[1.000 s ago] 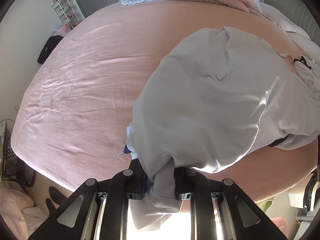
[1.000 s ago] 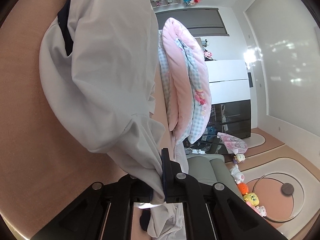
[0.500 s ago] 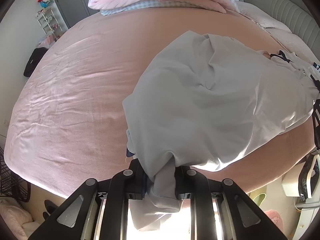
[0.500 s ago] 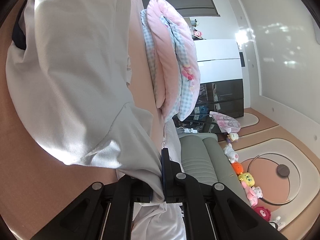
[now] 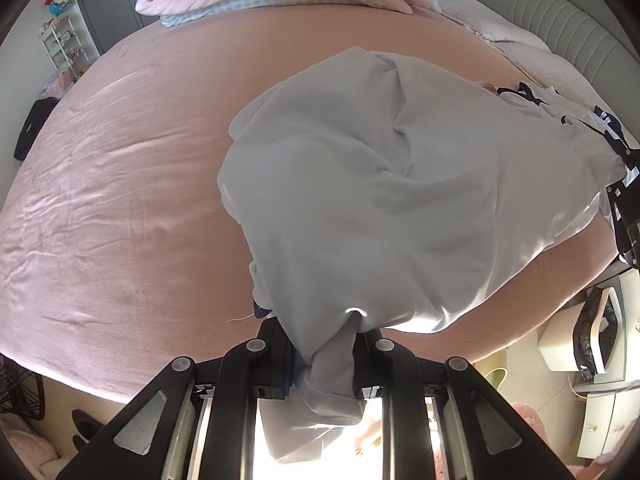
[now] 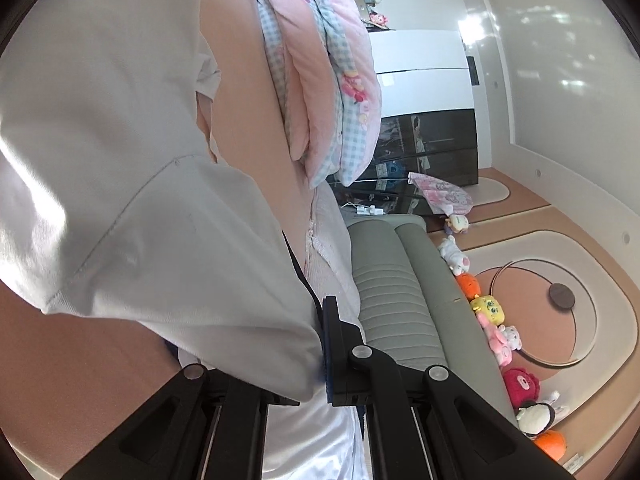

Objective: Fold clothes

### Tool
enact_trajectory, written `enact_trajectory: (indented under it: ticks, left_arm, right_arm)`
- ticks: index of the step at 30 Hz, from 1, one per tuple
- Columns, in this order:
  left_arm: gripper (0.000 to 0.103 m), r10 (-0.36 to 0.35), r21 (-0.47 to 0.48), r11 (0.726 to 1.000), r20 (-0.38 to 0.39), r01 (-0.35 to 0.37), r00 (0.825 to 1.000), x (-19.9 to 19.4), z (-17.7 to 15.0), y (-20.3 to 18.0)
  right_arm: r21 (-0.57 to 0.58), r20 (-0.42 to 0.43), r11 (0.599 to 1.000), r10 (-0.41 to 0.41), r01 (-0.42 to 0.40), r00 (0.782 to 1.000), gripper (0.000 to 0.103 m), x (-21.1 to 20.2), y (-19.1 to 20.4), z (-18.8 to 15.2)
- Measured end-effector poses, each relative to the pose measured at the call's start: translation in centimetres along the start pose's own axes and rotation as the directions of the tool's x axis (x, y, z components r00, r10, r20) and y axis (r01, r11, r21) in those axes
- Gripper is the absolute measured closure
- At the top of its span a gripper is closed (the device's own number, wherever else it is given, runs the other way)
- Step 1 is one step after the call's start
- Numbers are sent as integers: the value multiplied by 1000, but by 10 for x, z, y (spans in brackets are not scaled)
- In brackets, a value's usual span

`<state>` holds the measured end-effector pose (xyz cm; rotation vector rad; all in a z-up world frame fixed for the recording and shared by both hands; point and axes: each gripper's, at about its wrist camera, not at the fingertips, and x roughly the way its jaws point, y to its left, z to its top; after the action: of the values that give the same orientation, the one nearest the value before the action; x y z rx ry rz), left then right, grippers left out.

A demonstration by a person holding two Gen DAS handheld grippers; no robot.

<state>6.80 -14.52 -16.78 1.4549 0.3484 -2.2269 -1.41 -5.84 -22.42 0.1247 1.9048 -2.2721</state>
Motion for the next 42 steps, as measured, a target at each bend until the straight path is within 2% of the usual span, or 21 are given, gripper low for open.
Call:
enact_trajectory:
  ticks: [2, 7, 10, 12, 14, 15, 16, 17, 18, 19, 25, 30, 37, 42]
  left_arm:
    - [85, 33, 25, 999, 2, -33, 999, 6, -2, -6]
    - [84, 41, 56, 998, -6, -41, 999, 16, -7, -10]
    - [64, 77, 65, 995, -22, -76, 997, 17, -9, -9]
    - [37, 112, 64, 992, 1, -112, 994, 15, -10, -7]
    - [28, 124, 46, 991, 20, -125, 992, 11, -12, -2]
    - [26, 118, 32, 992, 25, -119, 993, 10, -12, 1]
    - [25, 107, 17, 994, 28, -107, 994, 9, -13, 5]
    - [24, 94, 3, 996, 31, -94, 995, 8, -13, 7]
    - [23, 89, -6, 996, 33, -89, 995, 6, -14, 9]
    - [23, 85, -16, 996, 35, -84, 996, 5, -15, 10]
    - [22, 100, -11, 995, 44, -100, 994, -3, -17, 15]
    - [22, 136, 12, 991, 59, -137, 989, -10, -25, 15]
    - [22, 65, -66, 996, 69, -60, 995, -31, -32, 29]
    - [22, 51, -161, 986, 99, -35, 994, -45, -30, 52]
  right_arm:
    - [-19, 3, 1000, 22, -22, 1000, 101, -1, 7, -3]
    - [-26, -7, 998, 59, -59, 998, 101, -1, 20, -3]
    - [-26, -16, 996, 86, -87, 996, 99, 0, 20, -5]
    - [-29, -21, 994, 107, -108, 994, 99, 0, 20, -7]
    - [-21, -25, 991, 131, -132, 991, 97, -1, 18, -10]
    - [-18, -26, 989, 144, -144, 989, 87, -2, 18, -12]
    - [-14, -27, 987, 157, -157, 987, 68, -3, 17, -14]
    - [-10, -27, 985, 169, -170, 985, 56, -4, 16, -16]
    - [-7, -20, 984, 178, -178, 984, 35, -6, 16, -18]
    - [-6, -8, 983, 182, -182, 983, 30, -10, 15, -20]
    - [15, -8, 974, 226, -226, 974, 30, -27, 9, -32]
    - [121, -27, 954, 280, -275, 959, 30, -37, -12, -37]
    - [330, -7, 856, 425, -399, 905, 30, -39, -44, -29]
    - [397, 22, 814, 453, -424, 891, 30, -34, -59, -18]
